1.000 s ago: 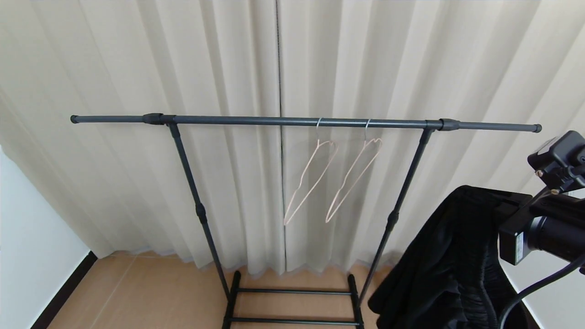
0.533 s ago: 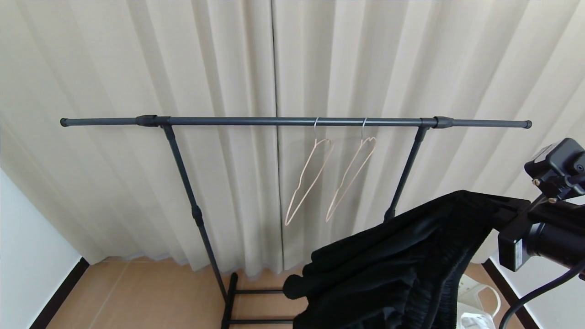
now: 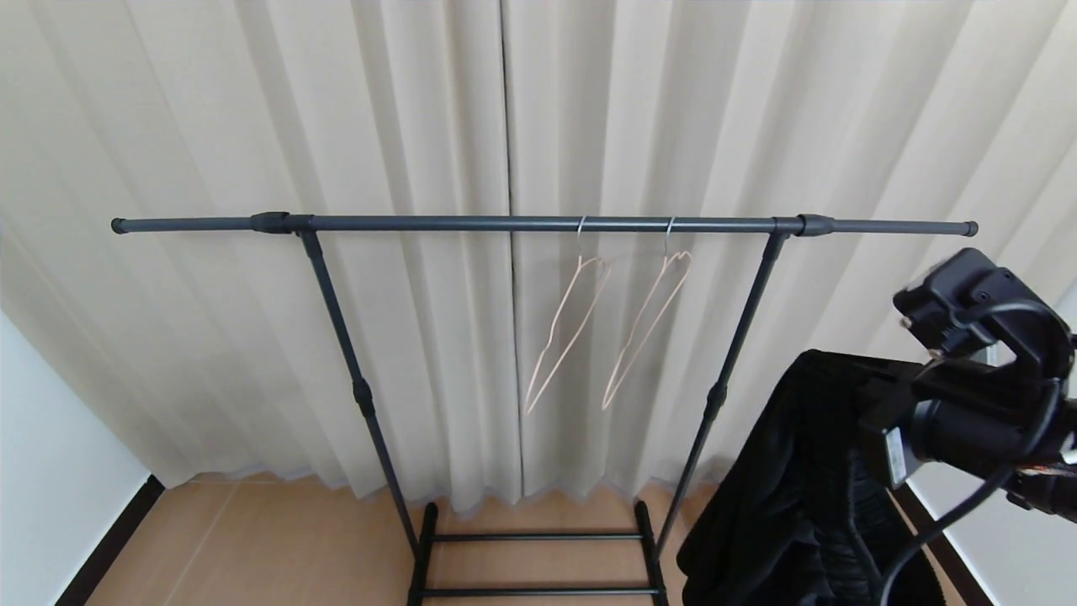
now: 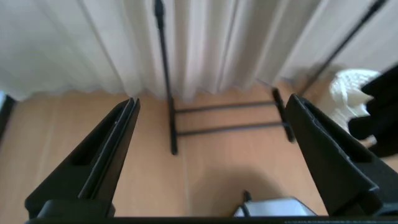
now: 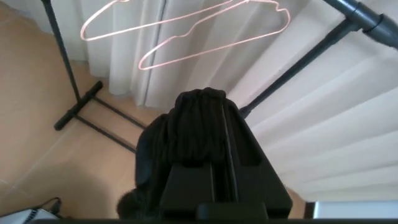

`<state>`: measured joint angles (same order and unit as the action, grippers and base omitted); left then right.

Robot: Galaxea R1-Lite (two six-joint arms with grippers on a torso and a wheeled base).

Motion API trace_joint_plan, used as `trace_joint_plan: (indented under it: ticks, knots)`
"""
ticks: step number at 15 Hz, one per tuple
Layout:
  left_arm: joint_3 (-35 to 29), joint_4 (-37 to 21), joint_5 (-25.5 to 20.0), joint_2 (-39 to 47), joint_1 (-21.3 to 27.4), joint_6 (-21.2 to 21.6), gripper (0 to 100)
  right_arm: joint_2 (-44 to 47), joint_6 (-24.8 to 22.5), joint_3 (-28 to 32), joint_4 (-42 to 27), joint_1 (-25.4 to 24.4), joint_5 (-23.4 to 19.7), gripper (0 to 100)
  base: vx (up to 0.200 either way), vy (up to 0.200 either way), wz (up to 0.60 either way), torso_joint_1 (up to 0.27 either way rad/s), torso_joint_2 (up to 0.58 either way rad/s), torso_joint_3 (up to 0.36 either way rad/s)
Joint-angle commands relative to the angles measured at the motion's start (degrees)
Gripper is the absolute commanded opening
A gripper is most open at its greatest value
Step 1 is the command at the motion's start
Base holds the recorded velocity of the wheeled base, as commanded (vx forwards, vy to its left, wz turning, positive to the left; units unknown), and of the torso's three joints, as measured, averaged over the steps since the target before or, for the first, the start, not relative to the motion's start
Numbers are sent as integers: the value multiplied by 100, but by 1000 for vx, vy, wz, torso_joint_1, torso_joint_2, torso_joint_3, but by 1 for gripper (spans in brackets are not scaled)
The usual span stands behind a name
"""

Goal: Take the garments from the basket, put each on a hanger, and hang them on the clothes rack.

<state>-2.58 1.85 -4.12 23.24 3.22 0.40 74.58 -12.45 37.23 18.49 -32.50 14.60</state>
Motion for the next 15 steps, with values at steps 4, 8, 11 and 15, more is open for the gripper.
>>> trace_joint_plan:
  ticks: [4, 8, 11, 15]
  knots:
    - [-2150, 237, -458, 3688, 1796, -1780, 100, 1454, 2185, 1981, -1972, 227, 139, 0, 0, 0, 0, 0, 0, 0]
    - [-3108, 237, 315, 5094, 3132, -2229, 100, 1885, 3073, 2798, -2535, 183, 508, 0, 0, 0, 0, 0, 0, 0]
    - [-3749, 245, 465, 6149, 3976, -2712, 100, 1964, 3073, 2939, -2535, -169, 693, 0, 0, 0, 0, 0, 0, 0]
    - [-4189, 562, 465, 6905, 4415, -2932, 100, 2192, 3169, 3185, -2535, -670, 957, 0, 0, 0, 0, 0, 0, 0]
